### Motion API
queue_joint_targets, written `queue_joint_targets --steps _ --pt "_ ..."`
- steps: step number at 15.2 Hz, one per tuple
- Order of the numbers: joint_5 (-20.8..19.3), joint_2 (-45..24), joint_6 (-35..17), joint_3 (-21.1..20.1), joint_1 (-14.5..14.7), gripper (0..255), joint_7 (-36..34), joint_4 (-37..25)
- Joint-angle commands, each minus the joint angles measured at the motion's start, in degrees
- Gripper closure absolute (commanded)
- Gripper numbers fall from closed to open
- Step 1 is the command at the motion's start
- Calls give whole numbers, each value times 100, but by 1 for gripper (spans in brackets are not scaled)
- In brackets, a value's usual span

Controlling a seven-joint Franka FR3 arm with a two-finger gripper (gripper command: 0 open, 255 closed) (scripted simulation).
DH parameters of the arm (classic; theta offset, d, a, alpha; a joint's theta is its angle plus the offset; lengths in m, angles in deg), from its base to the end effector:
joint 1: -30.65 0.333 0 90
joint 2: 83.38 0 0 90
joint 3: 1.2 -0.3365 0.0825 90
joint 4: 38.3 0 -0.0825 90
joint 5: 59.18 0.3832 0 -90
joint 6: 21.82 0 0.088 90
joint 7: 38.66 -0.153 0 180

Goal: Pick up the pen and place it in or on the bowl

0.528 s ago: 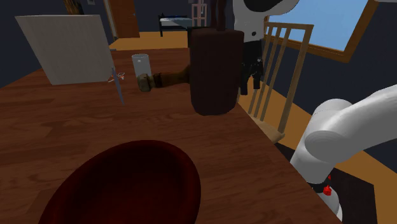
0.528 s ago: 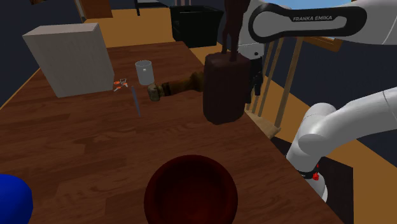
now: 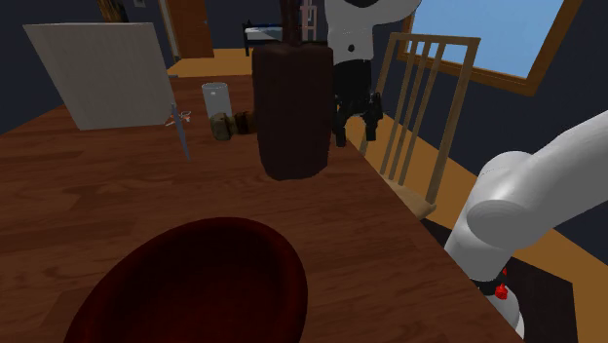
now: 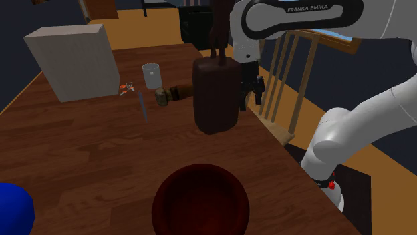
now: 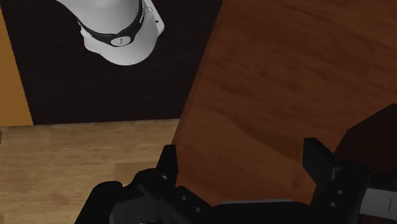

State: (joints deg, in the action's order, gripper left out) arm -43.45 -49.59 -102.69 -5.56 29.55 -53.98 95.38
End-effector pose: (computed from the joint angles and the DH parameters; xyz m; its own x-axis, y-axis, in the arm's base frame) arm 0.3051 0.0655 0.5043 0.9092 -0.1888 -0.3711 -0.2532 -0.9583 -0.1327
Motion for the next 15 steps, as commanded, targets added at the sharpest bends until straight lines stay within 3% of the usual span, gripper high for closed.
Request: queue_joint_targets --steps 1,15 --pt "315 -406 9 -118 -10 0 -457 -332" --pt "2000 -3037 -404 -604 19 0 -3354 -2618"
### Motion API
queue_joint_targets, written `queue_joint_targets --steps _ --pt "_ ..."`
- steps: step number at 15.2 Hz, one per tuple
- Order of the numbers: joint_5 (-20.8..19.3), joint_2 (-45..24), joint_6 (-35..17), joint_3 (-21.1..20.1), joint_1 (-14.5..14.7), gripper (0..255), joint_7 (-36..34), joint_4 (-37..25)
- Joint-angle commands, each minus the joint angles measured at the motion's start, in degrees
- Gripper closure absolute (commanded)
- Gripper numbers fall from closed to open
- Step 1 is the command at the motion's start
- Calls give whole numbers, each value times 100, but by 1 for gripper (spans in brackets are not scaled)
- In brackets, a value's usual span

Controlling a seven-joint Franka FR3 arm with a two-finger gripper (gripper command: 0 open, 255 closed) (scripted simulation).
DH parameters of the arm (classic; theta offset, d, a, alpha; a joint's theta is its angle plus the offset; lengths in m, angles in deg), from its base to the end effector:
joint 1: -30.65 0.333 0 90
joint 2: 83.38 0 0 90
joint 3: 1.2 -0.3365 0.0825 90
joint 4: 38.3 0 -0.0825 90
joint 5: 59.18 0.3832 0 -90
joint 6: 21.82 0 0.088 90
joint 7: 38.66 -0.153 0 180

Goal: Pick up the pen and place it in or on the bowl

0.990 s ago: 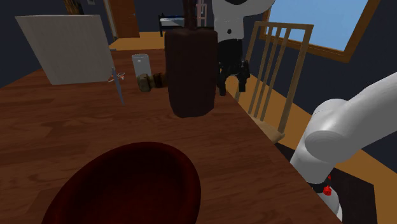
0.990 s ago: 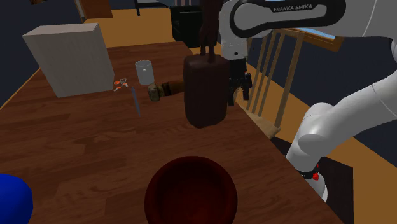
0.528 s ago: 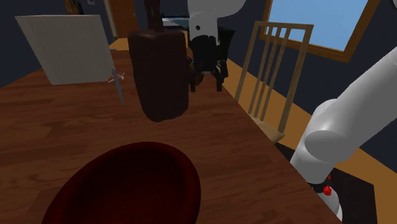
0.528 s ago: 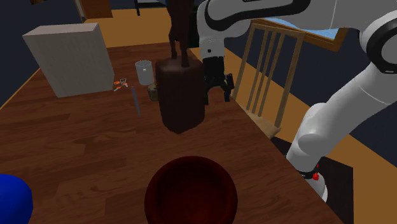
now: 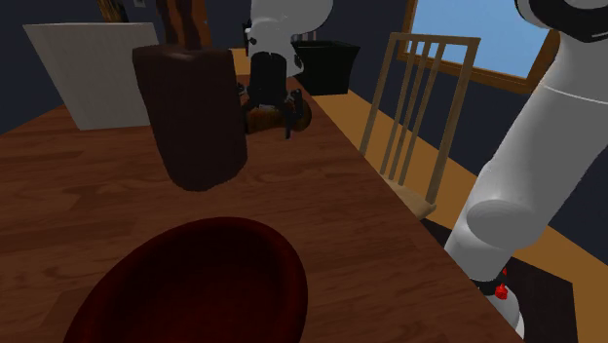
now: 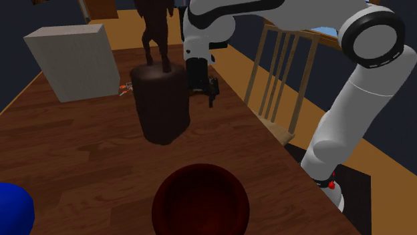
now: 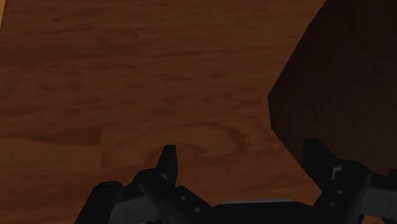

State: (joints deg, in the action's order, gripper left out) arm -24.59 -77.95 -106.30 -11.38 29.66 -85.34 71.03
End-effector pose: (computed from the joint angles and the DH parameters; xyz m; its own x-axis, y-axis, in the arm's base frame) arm 0.4602 0.1696 0.5156 0.6336 -0.4771 -0.6091 -0.6765 -0.7236 -0.1369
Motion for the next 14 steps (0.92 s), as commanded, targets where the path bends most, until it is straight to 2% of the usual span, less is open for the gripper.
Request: queue_joint_targets --steps 1,14 --pt "207 -394 -84 -31 14 0 -408 -368" --pt "1220 -2919 -604 0 86 0 -2677 -3007"
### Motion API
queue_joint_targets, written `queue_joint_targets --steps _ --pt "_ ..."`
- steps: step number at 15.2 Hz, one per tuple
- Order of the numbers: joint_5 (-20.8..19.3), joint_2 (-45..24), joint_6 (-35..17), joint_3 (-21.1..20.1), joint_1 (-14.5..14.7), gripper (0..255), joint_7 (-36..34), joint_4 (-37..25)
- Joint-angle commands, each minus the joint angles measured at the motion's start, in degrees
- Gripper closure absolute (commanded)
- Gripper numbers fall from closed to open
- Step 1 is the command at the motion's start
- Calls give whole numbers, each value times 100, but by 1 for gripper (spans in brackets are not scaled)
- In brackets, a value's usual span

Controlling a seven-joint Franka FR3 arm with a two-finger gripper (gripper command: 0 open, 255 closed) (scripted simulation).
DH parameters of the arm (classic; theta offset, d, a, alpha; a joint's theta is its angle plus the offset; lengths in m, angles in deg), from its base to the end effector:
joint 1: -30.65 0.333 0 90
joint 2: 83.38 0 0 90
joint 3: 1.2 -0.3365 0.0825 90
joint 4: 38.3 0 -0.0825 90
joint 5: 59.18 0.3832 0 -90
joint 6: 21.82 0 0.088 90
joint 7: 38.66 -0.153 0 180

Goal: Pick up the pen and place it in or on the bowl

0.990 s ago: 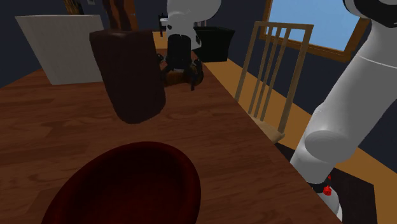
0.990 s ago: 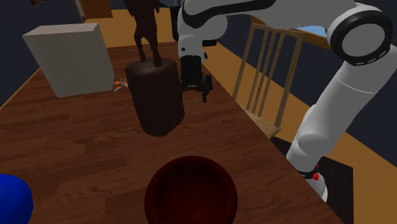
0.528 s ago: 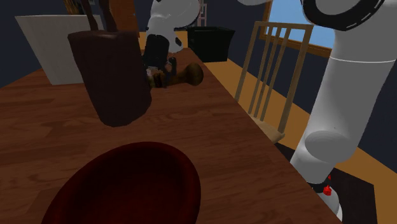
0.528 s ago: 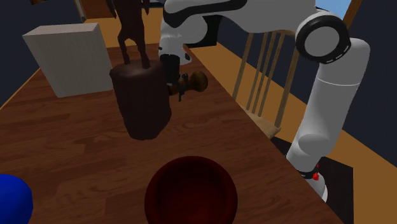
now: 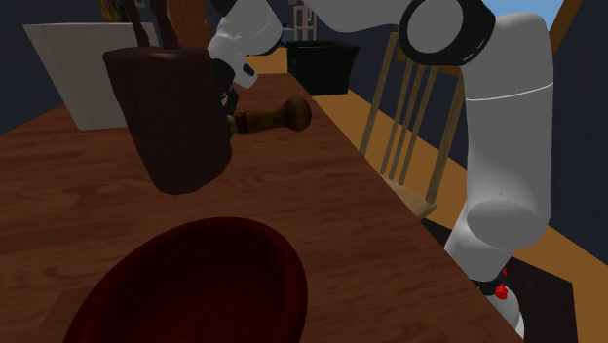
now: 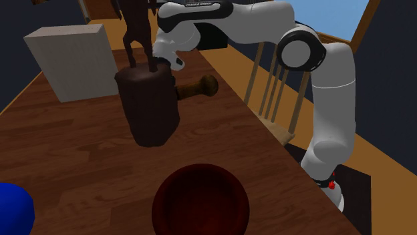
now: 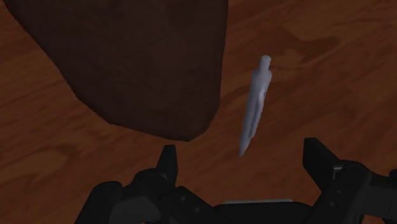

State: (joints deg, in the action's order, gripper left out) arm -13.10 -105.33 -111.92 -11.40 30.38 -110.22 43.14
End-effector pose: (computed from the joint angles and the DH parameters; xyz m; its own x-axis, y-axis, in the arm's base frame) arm 0.6303 0.2032 0.4928 0.2489 -0.5758 -0.7788 -0.9286 -0.3705 -0.0229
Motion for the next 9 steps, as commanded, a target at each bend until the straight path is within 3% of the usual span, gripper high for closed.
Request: queue_joint_targets --steps 1,9 --pt "78 -165 -109 -11 42 0 -174 -147" --pt "134 -91 -541 -88 227 0 -88 270"
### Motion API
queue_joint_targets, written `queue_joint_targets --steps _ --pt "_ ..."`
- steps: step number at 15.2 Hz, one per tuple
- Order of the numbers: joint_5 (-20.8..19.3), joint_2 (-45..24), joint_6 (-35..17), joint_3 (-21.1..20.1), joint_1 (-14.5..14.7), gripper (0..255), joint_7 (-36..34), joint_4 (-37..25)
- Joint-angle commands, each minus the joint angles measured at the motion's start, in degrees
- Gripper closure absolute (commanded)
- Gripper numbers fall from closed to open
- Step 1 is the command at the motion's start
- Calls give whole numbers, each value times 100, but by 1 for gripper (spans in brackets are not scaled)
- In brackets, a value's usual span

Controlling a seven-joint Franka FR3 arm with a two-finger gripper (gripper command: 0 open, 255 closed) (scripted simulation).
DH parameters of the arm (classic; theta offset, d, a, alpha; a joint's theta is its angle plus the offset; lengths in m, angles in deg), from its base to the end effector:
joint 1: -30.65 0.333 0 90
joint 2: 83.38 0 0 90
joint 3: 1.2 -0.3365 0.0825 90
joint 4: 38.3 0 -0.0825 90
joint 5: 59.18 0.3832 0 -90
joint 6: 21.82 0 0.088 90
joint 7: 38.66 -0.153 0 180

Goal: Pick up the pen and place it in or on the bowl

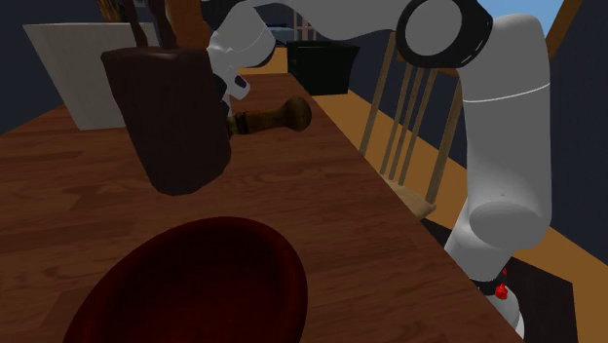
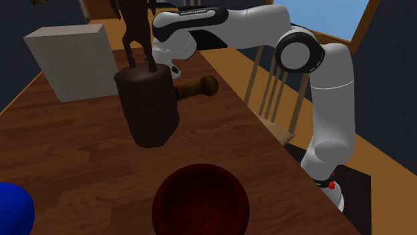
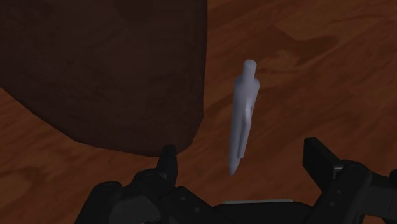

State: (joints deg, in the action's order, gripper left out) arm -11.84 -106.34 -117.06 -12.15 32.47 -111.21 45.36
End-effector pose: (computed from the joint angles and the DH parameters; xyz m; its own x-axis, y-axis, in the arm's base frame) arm 0.6323 0.2319 0.4692 0.2196 -0.5771 -0.7866 -0.9403 -0.3401 -0.0130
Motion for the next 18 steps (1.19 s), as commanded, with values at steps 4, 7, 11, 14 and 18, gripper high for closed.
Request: queue_joint_targets --steps 4,7,11,14,18 --pt "9 10 -27 -11 20 0 11 47" --pt "10 13 -29 -10 22 255 12 52" --pt "13 24 -44 -9 19 255 34 88" --pt "14 29 -46 -9 20 255 34 95" --pt "3 29 64 -11 15 255 -82 -63"
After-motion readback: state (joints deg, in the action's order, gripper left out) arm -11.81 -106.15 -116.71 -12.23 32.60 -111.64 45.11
